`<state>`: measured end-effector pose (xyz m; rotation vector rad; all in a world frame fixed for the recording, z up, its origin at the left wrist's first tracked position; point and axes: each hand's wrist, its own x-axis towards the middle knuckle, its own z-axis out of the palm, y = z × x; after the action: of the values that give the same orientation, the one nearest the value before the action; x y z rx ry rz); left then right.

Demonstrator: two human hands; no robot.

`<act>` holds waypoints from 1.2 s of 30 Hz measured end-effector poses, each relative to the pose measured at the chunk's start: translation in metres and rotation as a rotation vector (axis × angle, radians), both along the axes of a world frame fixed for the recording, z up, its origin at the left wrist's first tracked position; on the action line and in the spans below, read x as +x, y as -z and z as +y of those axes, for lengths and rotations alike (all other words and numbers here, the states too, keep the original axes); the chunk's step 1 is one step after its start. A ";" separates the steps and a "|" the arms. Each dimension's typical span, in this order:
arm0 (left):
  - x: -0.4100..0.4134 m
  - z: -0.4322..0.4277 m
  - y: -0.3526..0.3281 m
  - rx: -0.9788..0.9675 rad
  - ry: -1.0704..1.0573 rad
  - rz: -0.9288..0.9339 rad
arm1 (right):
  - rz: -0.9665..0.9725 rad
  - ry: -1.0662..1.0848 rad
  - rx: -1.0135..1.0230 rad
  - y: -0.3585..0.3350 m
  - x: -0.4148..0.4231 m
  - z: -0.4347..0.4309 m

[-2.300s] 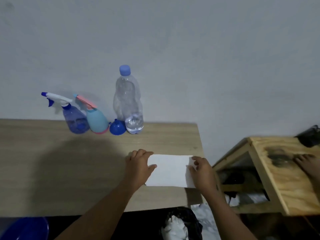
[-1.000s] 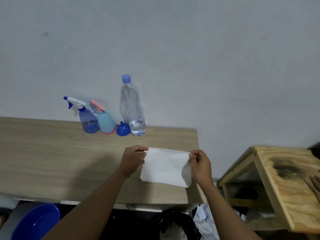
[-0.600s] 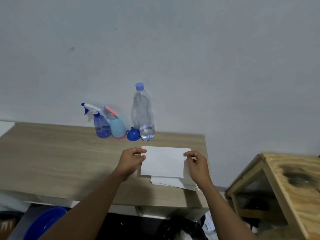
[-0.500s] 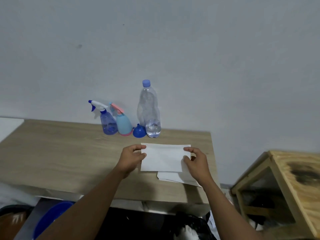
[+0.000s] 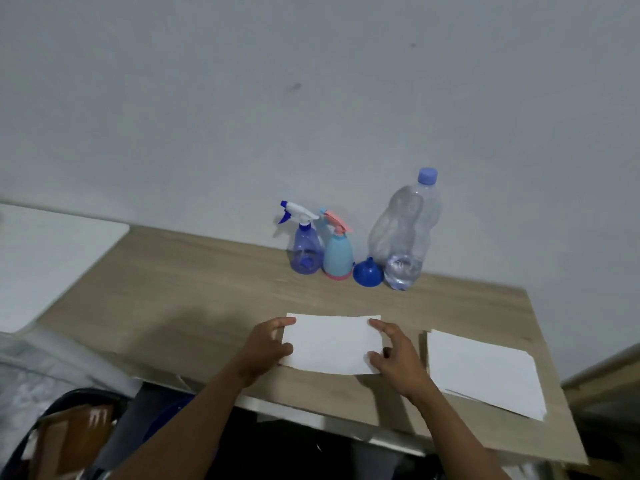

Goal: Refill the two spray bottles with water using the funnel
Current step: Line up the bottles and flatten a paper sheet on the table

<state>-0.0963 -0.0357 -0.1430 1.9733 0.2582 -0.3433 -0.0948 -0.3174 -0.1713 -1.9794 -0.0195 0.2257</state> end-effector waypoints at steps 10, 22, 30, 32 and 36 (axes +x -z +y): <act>0.087 0.172 0.051 0.126 0.116 0.002 | -0.017 -0.008 -0.022 0.039 0.057 0.172; 0.176 0.228 0.073 0.174 0.157 -0.069 | 0.017 -0.034 -0.180 0.041 0.137 0.238; 0.185 0.231 0.082 0.223 0.170 -0.111 | 0.029 -0.025 -0.254 0.040 0.151 0.247; 0.184 0.232 0.083 0.367 0.146 -0.154 | -0.010 0.063 -0.381 0.036 0.149 0.251; 0.184 0.228 0.079 0.685 0.069 -0.435 | -0.201 0.150 -0.472 0.038 0.147 0.269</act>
<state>0.0872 0.1919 -0.2218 2.6699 0.0192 0.1673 0.0526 -0.0489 -0.2089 -2.4547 0.0571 -0.0772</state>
